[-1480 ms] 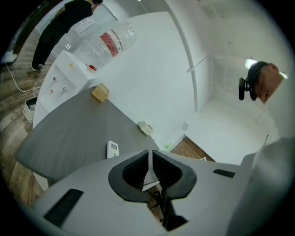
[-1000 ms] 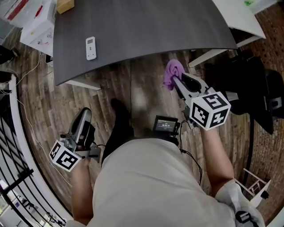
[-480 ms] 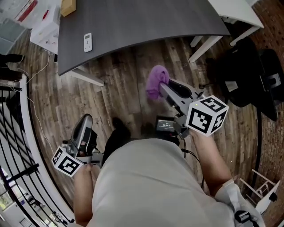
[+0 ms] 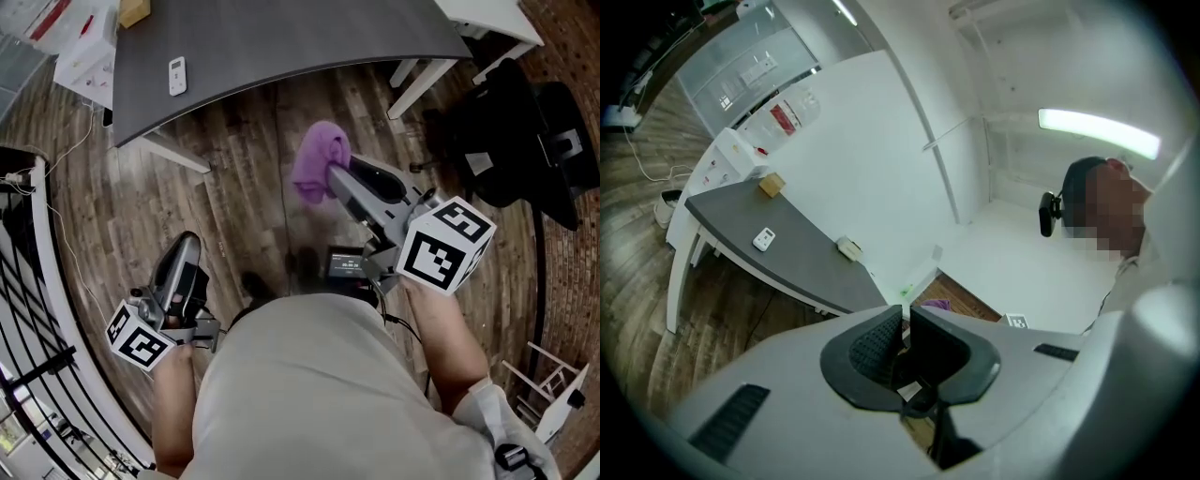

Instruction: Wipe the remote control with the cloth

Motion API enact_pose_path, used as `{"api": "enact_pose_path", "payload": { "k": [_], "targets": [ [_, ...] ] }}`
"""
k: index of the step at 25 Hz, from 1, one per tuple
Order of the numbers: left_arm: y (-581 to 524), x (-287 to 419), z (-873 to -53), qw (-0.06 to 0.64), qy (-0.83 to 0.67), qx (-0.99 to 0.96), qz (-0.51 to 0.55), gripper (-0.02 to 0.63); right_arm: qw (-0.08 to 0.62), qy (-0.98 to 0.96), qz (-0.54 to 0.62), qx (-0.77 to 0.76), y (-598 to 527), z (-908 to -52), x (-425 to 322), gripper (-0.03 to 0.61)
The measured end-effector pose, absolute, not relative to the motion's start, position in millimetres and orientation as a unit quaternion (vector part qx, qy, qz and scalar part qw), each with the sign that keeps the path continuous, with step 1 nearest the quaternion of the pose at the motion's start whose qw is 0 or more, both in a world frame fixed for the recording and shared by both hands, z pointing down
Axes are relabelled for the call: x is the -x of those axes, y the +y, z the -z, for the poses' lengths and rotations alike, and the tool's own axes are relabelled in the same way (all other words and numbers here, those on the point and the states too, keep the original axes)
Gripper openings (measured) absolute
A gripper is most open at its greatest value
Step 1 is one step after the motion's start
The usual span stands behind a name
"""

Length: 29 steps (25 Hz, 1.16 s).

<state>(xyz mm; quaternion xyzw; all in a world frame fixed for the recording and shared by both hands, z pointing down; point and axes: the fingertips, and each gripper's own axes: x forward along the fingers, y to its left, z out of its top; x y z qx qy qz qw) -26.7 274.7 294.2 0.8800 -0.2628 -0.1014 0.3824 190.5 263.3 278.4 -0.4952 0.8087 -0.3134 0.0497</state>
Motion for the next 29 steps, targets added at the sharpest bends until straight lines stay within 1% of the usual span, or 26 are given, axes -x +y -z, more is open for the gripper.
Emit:
{"api": "enact_pose_path", "payload": {
  "k": [6, 13, 29],
  "targets": [
    [291, 56, -305, 0.399, -0.262, -0.871, 0.113, 0.029, 0.024, 0.813, 0.301, 0.497, 272, -273, -157, 0.084],
    [296, 83, -304, 0.401, -0.248, -0.872, 0.129, 0.029, 0.014, 0.814, 0.275, 0.512, 280, -256, -132, 0.083],
    [303, 101, -302, 0.404, -0.244, -0.872, 0.128, 0.029, 0.009, 0.807, 0.271, 0.524, 286, -256, -120, 0.081]
  ]
}}
